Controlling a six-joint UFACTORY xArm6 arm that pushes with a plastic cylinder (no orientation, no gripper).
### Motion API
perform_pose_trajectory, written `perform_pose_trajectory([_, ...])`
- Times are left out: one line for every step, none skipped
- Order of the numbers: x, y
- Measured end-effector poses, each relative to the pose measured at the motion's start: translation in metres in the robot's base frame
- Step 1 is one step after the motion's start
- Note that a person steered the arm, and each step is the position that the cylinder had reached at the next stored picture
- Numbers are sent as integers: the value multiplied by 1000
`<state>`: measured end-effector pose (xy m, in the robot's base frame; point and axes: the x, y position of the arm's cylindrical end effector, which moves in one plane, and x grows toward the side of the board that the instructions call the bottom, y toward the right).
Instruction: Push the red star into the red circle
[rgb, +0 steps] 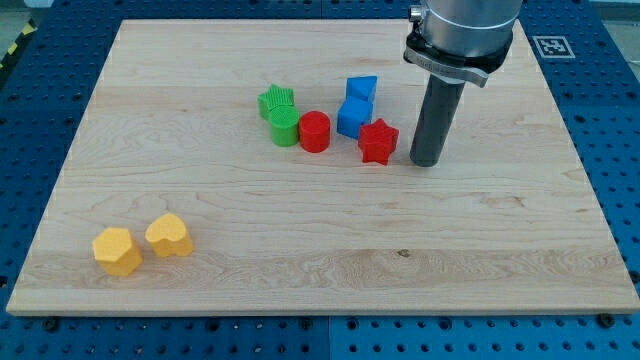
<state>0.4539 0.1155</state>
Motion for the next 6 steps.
perform_pose_trajectory([-5, -8])
perform_pose_trajectory([-19, -24])
perform_pose_trajectory([-29, -43])
perform_pose_trajectory([-29, -66])
perform_pose_trajectory([-29, -66])
perform_pose_trajectory([-29, -66])
